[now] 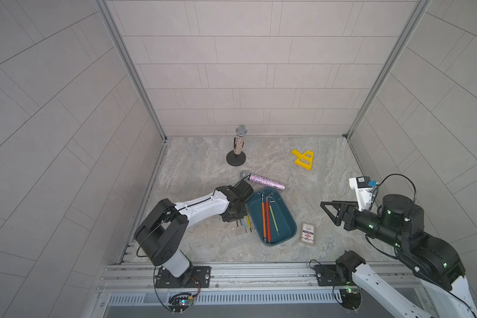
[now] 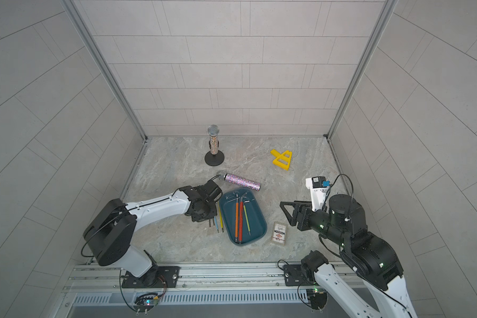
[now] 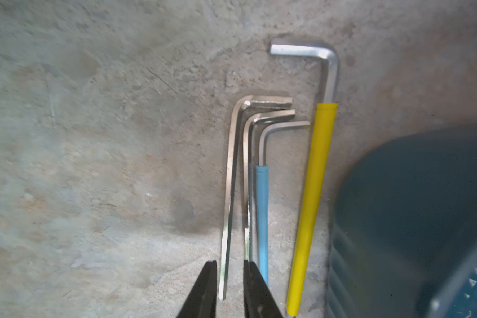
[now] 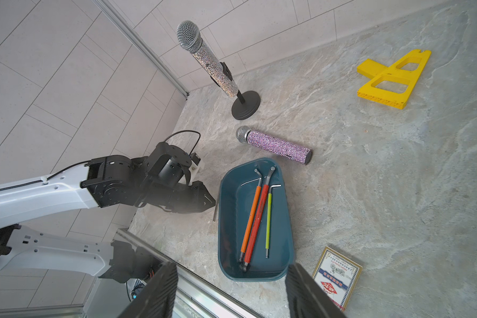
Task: Put the hex key on the desktop into the storage box
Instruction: Pick up the Allen key from the center of the board.
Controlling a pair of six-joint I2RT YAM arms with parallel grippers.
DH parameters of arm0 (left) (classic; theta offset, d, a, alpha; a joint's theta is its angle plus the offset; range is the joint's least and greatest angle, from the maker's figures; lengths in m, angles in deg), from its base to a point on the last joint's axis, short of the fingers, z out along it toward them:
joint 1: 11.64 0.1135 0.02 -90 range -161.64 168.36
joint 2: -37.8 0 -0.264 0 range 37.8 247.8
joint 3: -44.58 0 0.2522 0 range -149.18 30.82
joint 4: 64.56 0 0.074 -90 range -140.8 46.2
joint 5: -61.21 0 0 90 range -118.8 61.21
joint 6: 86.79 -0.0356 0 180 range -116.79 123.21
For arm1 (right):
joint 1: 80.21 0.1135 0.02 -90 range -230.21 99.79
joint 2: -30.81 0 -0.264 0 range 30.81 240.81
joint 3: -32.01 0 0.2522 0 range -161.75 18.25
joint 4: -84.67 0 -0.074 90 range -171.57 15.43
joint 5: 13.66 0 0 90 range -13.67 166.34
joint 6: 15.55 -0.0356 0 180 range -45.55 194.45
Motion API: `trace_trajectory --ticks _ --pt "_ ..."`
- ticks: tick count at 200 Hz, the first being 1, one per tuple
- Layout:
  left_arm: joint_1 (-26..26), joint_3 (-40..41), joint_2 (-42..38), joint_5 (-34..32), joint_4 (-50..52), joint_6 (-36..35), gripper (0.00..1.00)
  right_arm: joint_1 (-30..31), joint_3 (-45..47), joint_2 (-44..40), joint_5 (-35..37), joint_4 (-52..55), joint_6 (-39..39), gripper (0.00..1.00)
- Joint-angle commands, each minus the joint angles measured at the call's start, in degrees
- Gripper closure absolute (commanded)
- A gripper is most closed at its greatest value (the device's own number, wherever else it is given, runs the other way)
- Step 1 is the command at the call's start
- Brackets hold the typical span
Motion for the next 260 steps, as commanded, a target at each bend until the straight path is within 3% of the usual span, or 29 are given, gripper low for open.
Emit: trace_trajectory --ticks 1,246,260 --pt "0.4 0.8 1.1 1.0 -0.6 -1.2 0.75 0.3 0.6 0.0 0.6 -0.8 0.1 0.33" --pt "2.1 -0.1 9.3 0.7 1.4 -5.1 0.81 0.3 0.8 0.3 0.7 -1.0 0.3 0.33" --pt "2.0 0.0 9.7 0.7 1.3 -5.2 0.85 0.3 0.8 0.3 0.7 -1.0 0.3 0.33"
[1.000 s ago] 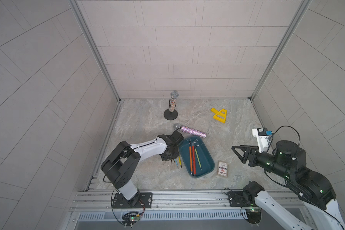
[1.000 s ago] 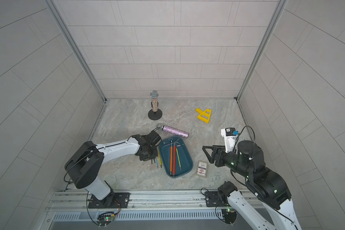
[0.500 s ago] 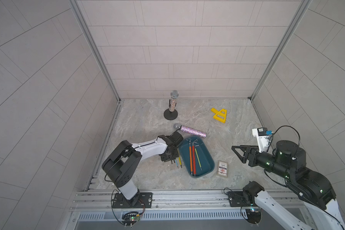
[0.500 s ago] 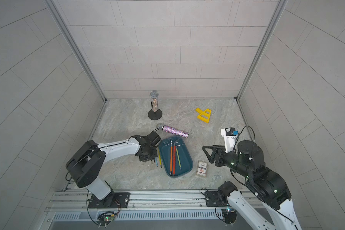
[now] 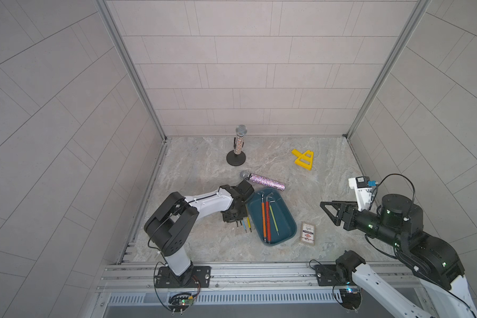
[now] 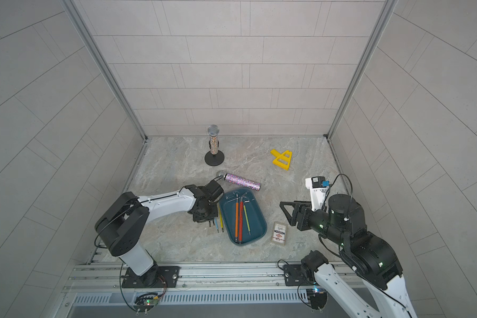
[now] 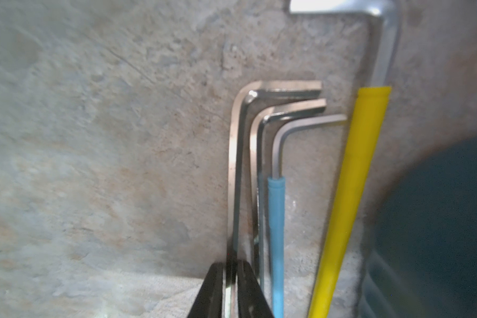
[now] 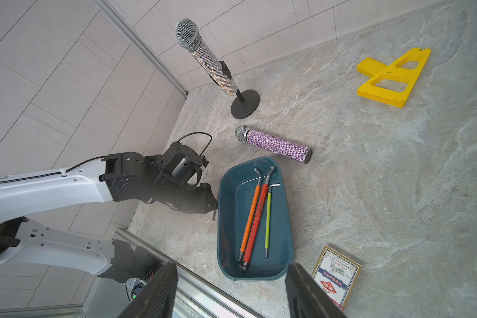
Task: Put the hex key on the desktop into the storage box
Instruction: Pick up the Allen key from the center of the board, then place the Allen key in the storage box.
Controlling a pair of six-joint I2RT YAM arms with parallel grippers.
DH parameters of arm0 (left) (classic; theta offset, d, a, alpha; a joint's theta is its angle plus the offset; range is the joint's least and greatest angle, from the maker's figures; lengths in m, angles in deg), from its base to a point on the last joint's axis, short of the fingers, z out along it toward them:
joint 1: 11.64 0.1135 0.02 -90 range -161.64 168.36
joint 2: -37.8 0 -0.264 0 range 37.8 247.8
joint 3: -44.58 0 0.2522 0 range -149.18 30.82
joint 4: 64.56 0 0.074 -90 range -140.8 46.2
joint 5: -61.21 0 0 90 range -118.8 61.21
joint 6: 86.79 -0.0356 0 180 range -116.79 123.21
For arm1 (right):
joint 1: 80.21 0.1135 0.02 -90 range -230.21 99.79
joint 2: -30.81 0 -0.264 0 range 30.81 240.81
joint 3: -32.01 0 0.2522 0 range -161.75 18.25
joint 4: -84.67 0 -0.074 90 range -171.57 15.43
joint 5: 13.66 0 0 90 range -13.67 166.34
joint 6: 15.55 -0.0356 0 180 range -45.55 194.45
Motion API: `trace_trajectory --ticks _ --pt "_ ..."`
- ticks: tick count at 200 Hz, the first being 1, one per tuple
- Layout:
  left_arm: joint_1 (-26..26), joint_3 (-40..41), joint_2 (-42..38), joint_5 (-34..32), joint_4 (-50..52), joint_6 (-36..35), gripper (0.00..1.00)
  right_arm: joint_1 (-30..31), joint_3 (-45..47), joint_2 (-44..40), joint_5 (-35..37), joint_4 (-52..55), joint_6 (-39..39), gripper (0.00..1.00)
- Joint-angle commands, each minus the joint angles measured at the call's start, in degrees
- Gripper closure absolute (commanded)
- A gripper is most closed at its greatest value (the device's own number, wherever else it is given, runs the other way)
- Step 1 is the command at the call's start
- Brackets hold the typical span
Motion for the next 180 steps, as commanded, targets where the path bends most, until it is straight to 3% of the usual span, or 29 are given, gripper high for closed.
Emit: trace_trajectory --ticks 1,25,51,180 --pt "0.7 1.6 4.0 -1.3 0.8 -1.5 0.85 0.3 0.6 0.3 0.7 -1.0 0.3 0.33" --pt "0.7 1.7 3.2 -2.2 0.7 -1.3 0.95 0.3 0.7 0.1 0.8 -1.0 0.4 0.33" --pt "0.7 1.1 2.0 -3.5 1.9 -1.6 1.00 0.3 0.7 0.2 0.6 -1.1 0.3 0.33" --pt "-1.4 -11.9 -10.5 -10.2 17.6 -3.3 1.00 0.4 0.7 0.0 0.8 -1.3 0.2 0.33"
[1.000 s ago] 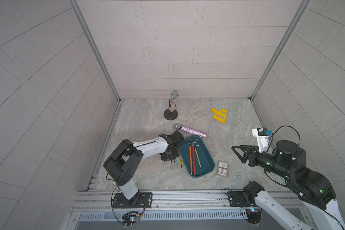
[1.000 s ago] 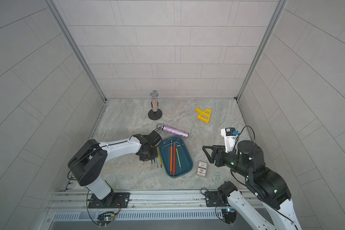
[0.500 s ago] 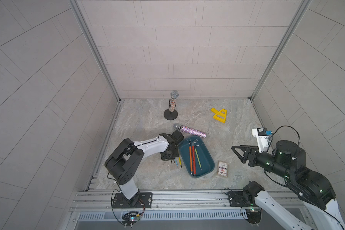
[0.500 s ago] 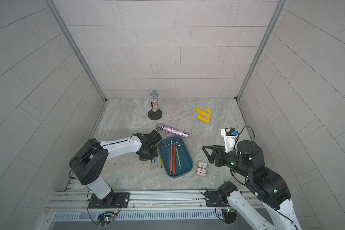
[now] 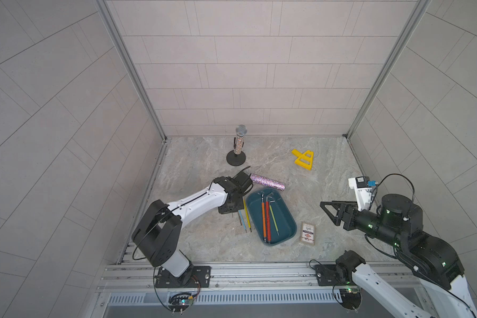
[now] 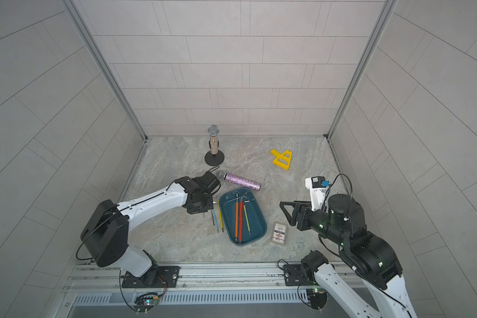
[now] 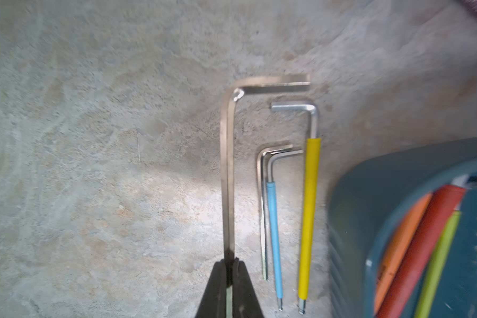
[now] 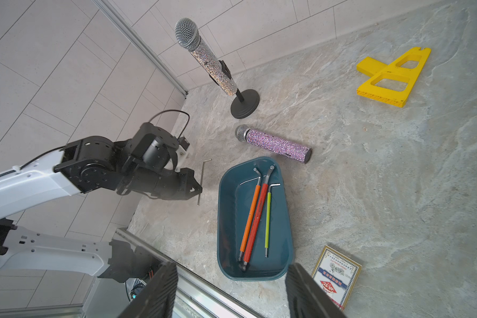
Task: Put the hex key on the desktop into the storage box
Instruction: Place the Allen key in the storage box.
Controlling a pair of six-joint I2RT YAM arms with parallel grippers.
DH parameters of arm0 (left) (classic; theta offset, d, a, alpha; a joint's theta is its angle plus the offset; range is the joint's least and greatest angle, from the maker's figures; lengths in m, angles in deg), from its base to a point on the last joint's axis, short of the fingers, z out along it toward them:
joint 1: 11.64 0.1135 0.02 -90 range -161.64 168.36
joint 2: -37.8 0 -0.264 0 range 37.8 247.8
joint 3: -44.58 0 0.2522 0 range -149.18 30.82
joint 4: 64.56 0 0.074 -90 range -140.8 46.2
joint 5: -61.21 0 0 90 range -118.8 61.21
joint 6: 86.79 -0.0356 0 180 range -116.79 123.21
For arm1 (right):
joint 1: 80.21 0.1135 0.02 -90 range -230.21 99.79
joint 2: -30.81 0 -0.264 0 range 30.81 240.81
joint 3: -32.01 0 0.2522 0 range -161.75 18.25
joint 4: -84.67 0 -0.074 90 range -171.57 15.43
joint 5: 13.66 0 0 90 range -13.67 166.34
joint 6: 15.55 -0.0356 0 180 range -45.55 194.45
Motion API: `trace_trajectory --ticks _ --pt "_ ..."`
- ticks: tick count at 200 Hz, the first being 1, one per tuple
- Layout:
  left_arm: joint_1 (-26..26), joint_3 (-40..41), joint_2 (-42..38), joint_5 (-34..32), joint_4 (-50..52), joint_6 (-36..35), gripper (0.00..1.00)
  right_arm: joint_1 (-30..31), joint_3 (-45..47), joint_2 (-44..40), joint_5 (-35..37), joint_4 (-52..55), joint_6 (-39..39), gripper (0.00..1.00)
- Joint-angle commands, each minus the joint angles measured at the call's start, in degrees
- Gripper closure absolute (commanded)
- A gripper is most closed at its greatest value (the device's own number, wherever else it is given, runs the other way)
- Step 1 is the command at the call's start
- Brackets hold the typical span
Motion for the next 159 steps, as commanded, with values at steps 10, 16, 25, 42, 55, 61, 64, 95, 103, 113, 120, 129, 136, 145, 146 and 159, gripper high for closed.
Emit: trace_trajectory --ticks 10,16,25,42,55,61,64,95,103,113,120,129,136,145,146,159 --pt "-3.0 -5.7 -2.3 -2.8 6.7 -0.2 1.00 0.2 0.6 0.0 0.9 -1.2 0.2 0.33" --pt "-3.8 -6.9 -2.4 -2.9 7.1 -0.1 1.00 0.3 0.6 0.0 0.9 -1.2 0.2 0.33" --pt "-5.4 -8.5 -2.2 -2.9 7.5 0.4 1.00 0.2 0.5 0.0 0.9 -1.2 0.2 0.33" --pt "-8.4 -11.7 -0.9 -2.7 7.7 1.1 1.00 0.3 0.6 0.0 0.9 -1.2 0.1 0.33" --pt "-10.6 -13.8 0.6 -2.5 8.0 1.9 1.00 0.3 0.6 0.0 0.9 -1.3 0.0 0.33" --pt "-11.4 -14.7 1.3 -2.5 7.9 2.2 1.00 0.3 0.5 0.0 1.0 -1.2 0.0 0.33" --pt "-11.8 -15.1 1.5 -2.3 7.9 2.4 1.00 0.3 0.4 0.0 1.0 -1.2 0.1 0.33" --pt "-15.6 -19.1 4.7 -1.4 7.3 3.6 1.00 0.3 0.4 -0.1 1.0 -1.0 0.2 0.33" --pt "-16.3 -19.7 5.6 -1.0 6.6 3.9 1.00 0.3 0.6 -0.1 1.0 -1.0 0.1 0.33" --pt "-16.9 -20.0 6.6 0.0 5.9 4.2 1.00 0.4 0.6 -0.1 1.0 -1.0 0.1 0.33" --pt "-17.4 -20.2 7.2 0.3 5.5 4.3 1.00 0.3 0.6 -0.1 1.0 -1.0 0.2 0.33" --pt "-17.8 -20.2 7.8 0.9 4.7 4.7 1.00 0.3 0.6 -0.1 1.1 -1.0 0.2 0.33" --pt "-18.0 -20.0 8.3 1.7 4.0 5.2 1.00 0.3 0.5 -0.1 1.1 -1.0 0.2 0.33" --pt "-18.4 -19.7 8.9 2.7 2.8 5.7 1.00 0.3 0.5 -0.1 1.2 -0.9 0.2 0.33" --pt "-18.4 -19.6 8.9 2.9 2.7 5.7 1.00 0.3 0.5 -0.1 1.1 -0.9 0.2 0.33" --pt "-19.1 -18.9 9.9 4.4 0.3 6.8 1.00 0.3 0.6 -0.1 1.1 -0.9 0.3 0.33"
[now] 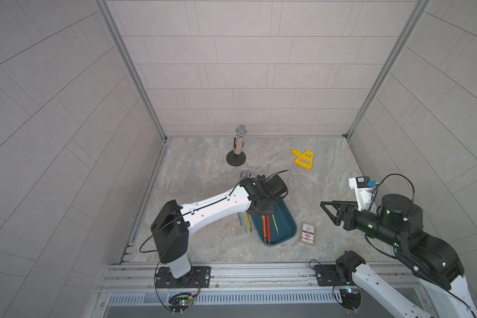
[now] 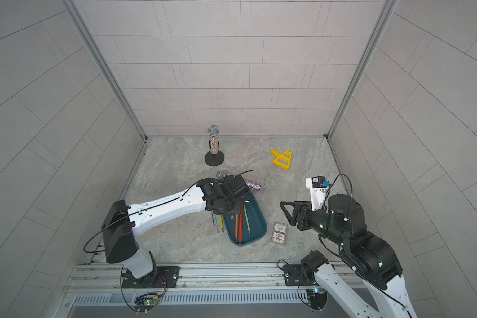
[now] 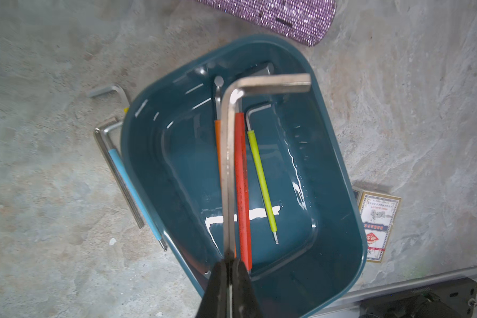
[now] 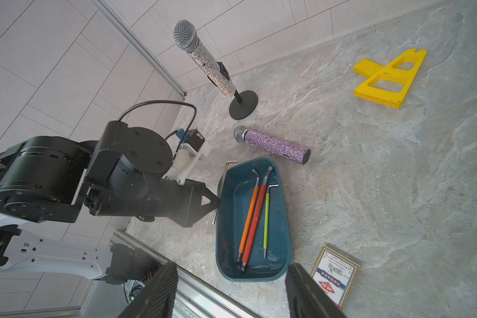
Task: Put the hex key on the desktop into the storage box
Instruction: Place the Allen key in the storage box.
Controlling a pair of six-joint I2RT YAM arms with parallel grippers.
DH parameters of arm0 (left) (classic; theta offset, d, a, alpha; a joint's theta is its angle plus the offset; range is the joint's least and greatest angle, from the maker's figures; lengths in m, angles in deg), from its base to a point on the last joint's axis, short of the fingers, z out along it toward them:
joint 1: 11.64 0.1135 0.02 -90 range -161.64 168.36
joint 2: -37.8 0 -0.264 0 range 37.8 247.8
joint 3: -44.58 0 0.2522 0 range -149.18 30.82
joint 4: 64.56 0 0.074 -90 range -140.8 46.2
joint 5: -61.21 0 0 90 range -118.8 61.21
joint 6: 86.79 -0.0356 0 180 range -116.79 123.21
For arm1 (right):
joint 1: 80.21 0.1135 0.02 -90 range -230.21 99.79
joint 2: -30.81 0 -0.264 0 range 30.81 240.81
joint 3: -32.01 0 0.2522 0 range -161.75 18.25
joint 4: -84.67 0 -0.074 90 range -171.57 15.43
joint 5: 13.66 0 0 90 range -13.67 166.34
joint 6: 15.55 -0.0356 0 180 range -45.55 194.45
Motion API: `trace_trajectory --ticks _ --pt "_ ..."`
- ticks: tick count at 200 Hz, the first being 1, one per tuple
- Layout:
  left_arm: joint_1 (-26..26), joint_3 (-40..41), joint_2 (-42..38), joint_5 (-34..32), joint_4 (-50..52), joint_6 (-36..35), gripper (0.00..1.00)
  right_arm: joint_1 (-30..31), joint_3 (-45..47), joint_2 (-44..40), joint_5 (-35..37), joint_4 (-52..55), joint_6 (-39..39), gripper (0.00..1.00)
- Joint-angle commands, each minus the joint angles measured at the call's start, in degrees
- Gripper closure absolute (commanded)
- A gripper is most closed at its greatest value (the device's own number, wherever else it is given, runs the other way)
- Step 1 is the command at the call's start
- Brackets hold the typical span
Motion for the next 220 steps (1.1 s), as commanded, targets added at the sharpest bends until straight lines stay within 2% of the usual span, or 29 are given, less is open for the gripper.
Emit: trace_trajectory --ticks 1,19,75,145,176,220 --pt "-1.0 -0.1 1.4 2.7 -3.5 2.4 1.00 0.3 0.5 -0.1 0.6 -0.9 0.3 0.33" --pt "-1.5 1.8 3.1 5.9 -8.0 4.4 1.00 0.3 0.5 -0.1 0.5 -0.9 0.3 0.33" --pt "-1.9 4.0 9.0 10.2 -14.4 6.9 1.00 0.3 0.3 -0.1 0.7 -0.5 0.4 0.33" --pt "-1.9 5.3 12.2 12.6 -17.2 8.3 1.00 0.3 0.6 -0.1 0.9 -0.5 0.5 0.33" --pt "-1.9 5.8 12.9 13.0 -17.7 8.6 0.91 0.3 0.5 -0.2 0.9 -0.4 0.5 0.33" --pt "-1.8 5.9 12.8 13.0 -17.6 8.5 0.87 0.3 0.8 -0.2 1.0 -0.4 0.5 0.32"
